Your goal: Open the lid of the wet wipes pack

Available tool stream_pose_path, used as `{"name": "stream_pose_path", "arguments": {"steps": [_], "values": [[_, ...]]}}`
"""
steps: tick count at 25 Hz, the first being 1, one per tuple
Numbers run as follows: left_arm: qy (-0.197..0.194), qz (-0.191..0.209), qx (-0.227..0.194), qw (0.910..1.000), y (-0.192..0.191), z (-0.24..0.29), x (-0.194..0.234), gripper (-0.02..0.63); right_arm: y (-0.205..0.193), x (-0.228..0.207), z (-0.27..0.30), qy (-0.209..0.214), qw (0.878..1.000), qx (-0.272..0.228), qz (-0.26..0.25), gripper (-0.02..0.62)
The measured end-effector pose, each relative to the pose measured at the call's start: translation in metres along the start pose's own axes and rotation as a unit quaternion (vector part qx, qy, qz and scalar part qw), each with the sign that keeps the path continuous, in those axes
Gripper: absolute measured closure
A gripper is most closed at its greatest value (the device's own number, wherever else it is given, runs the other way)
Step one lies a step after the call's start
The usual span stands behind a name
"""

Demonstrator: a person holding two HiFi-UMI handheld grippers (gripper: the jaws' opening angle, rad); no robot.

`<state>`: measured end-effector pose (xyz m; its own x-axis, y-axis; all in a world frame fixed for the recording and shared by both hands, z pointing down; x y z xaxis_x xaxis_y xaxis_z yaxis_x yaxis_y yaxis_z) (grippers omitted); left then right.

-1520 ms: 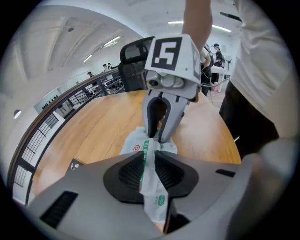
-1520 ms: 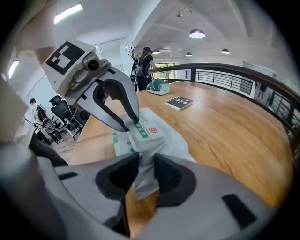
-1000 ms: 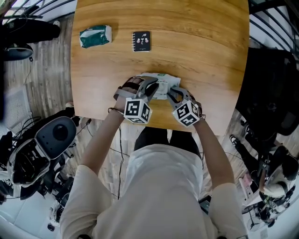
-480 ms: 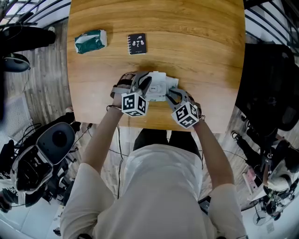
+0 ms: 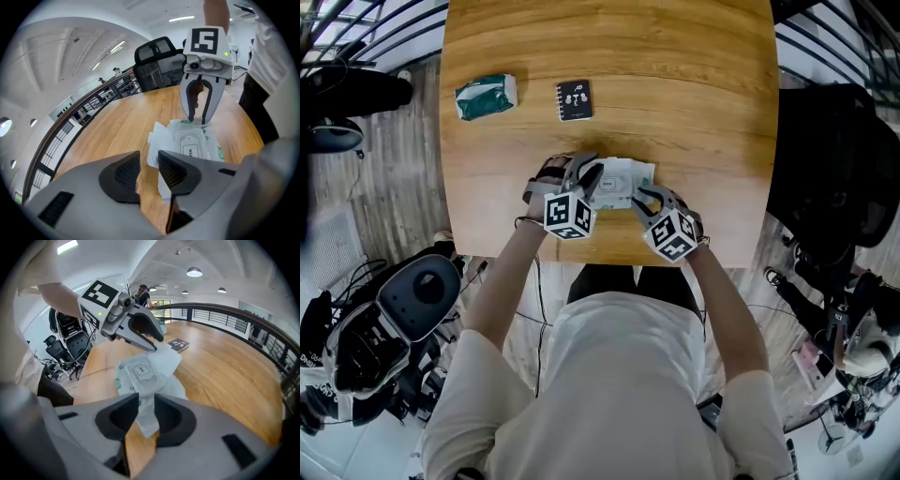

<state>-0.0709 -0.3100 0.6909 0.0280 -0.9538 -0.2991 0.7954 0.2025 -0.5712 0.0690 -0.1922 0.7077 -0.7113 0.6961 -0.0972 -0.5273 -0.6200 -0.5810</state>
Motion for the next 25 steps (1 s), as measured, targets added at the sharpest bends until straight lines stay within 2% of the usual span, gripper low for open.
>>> {"name": "stream_pose_path", "arguments": {"steps": [5,8,11,15,20,25], "values": [[0.018,0.006,-0.01,0.9998,0.009,-0.024,0.003,0.491,0.011,0.002,-0.021,-0.023,1.0,-0.013,0.007,0.506],[0.035,-0.005,-0.018,0.9992,0.016,-0.044,0.005,0.491,0.018,0.002,-0.038,-0.041,0.999,-0.02,0.007,0.506],[0.053,-0.028,-0.028,0.9978,0.023,-0.068,0.003,0.491,0.026,0.004,-0.058,-0.061,0.998,-0.029,0.01,0.506],[0.076,-0.081,-0.041,0.993,0.033,-0.103,-0.003,0.491,0.037,0.009,-0.089,-0.083,0.995,-0.054,0.027,0.506],[0.114,-0.16,-0.066,0.9783,0.052,-0.143,-0.015,0.495,0.051,0.01,-0.134,-0.112,0.99,-0.085,0.019,0.506],[0.15,-0.243,-0.095,0.9536,0.077,-0.174,-0.035,0.509,0.045,0.014,-0.171,-0.127,0.985,-0.113,0.023,0.506]]}}
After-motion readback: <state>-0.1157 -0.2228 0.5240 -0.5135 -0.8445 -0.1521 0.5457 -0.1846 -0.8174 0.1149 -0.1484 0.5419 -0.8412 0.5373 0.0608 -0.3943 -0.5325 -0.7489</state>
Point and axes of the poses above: the fingertips, and each gripper's own axes: z forward along the fingers, x to its left, y out of its top, the point moved 10 cm from there along -z, backward along the fingers, and after that the axes turned 4 degrees about -z, right-handed, at the moved point
